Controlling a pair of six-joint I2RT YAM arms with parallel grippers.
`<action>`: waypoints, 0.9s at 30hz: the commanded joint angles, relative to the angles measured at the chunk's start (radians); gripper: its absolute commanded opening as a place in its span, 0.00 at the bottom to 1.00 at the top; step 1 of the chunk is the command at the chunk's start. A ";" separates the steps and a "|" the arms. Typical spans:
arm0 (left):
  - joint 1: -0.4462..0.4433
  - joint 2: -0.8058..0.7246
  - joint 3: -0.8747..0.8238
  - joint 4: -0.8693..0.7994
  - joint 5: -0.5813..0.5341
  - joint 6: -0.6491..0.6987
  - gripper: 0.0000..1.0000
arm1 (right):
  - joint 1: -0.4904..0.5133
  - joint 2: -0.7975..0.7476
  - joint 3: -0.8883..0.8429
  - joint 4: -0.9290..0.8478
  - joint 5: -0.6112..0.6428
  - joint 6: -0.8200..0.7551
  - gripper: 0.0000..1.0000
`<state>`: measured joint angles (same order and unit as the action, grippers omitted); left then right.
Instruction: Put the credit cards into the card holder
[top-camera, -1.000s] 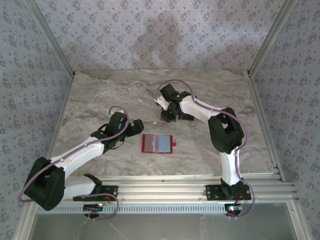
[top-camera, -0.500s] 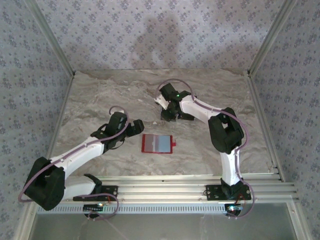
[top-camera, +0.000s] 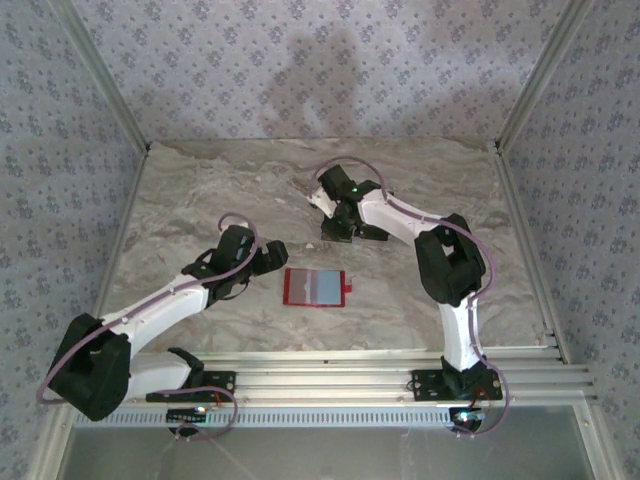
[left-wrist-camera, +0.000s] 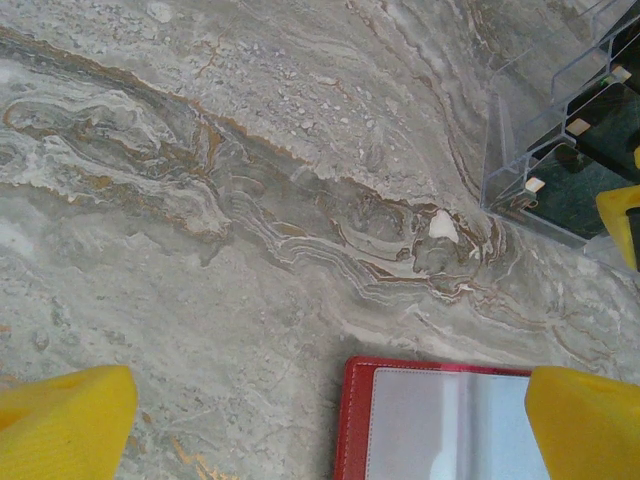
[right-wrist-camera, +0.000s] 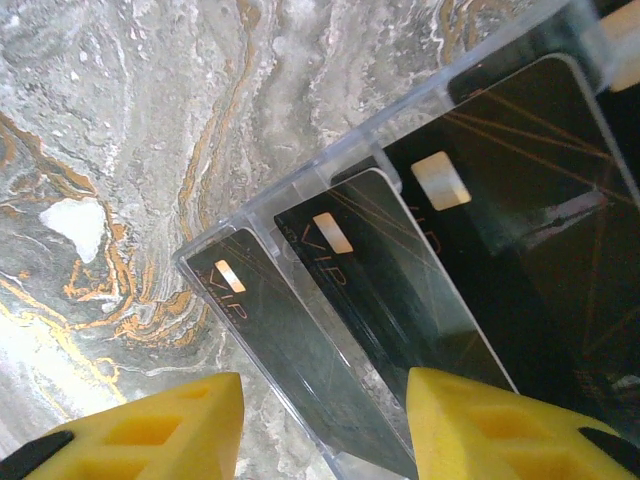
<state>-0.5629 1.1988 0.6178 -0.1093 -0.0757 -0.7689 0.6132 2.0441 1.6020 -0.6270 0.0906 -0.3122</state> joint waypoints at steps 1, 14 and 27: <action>0.008 0.004 -0.004 0.011 0.001 0.004 1.00 | -0.003 0.033 0.016 -0.045 0.001 -0.021 0.49; 0.008 -0.002 -0.006 0.007 -0.001 0.001 1.00 | 0.006 0.027 0.012 -0.068 -0.012 -0.027 0.25; 0.009 -0.002 -0.005 0.012 0.001 0.000 1.00 | 0.011 0.032 0.040 -0.088 -0.006 -0.058 0.10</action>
<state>-0.5629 1.1988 0.6178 -0.1089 -0.0757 -0.7689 0.6182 2.0617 1.6119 -0.6697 0.0853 -0.3538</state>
